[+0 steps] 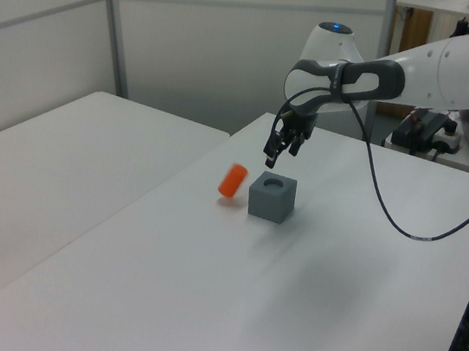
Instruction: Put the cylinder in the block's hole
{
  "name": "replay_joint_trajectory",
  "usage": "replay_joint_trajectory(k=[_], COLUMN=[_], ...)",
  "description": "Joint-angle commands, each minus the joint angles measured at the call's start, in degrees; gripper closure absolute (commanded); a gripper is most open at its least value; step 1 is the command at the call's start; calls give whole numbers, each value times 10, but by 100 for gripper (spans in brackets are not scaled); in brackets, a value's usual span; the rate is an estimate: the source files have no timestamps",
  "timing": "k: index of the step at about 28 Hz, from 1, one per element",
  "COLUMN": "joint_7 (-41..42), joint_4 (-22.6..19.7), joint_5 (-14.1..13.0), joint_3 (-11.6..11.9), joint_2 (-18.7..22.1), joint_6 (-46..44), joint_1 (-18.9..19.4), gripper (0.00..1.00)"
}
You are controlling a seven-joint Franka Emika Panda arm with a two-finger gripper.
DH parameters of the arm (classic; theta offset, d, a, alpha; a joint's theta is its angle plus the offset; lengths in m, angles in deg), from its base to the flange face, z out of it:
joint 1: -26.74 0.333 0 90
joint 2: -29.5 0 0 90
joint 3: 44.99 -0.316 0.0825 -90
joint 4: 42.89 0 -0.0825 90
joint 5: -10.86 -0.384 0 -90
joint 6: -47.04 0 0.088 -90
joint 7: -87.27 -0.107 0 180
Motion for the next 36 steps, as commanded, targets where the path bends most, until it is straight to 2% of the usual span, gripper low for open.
replay_joint_trajectory(k=[1,7,10,13,14,16,21,25,28,36], joint_7=[3,3,6,6,6,6,7,6,7,7], joint_4=[8,26,28,28,29,29,29,32,50,49], joint_5=[-1,-1,5,26,45,63,89,106,116,118], joint_3=[-1,-1,0,-1,-3,-5,-7,-7,-8,-9], joint_2=[0,20,37,54,64,72,95,100,98,95], joint_6=[10,-4,-46,-85,-116,-146,-200,-237,-252,-257], joint_1=[0,2,5,7,7,8,23,26,32,36], gripper=[0,0,0,0,0,0,0,0,0,0])
